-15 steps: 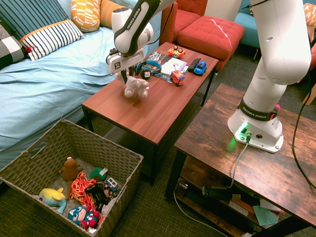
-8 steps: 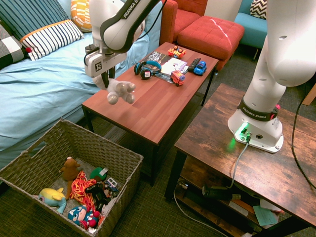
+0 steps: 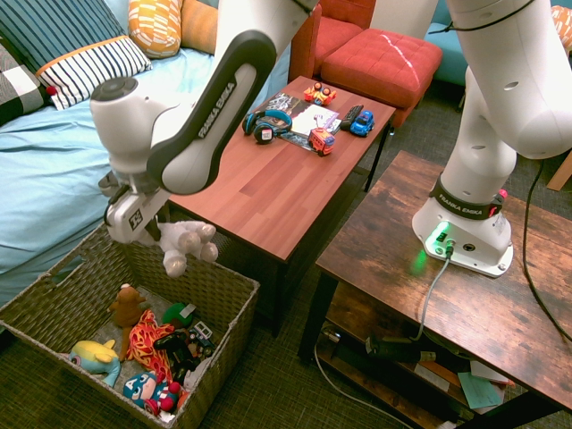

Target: Put the stuffed toy in the basket

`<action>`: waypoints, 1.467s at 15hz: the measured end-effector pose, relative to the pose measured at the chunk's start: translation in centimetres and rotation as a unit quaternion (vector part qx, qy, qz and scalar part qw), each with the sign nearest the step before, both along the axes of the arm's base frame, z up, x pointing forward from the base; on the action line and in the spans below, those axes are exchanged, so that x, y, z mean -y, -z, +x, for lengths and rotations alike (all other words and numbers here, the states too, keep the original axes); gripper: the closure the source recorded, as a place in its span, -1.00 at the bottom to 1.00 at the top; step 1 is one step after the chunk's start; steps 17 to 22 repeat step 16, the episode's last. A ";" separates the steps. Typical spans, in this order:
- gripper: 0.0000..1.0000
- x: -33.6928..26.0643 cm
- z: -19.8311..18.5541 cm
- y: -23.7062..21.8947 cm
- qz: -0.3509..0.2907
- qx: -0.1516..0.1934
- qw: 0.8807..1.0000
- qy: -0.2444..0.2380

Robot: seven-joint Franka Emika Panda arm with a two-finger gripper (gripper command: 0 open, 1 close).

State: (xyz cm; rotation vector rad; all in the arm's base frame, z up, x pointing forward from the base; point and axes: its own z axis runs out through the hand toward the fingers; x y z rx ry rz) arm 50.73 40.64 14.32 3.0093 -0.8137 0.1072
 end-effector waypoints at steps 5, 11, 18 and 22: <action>-1.00 -2.0 1.4 4.5 -0.033 0.001 0.999 -0.011; -1.00 -2.2 2.7 4.6 -0.048 0.003 0.999 -0.007; -1.00 -2.2 3.9 3.4 -0.054 0.006 0.999 0.001; -1.00 -2.2 3.9 3.4 -0.054 0.006 0.999 0.001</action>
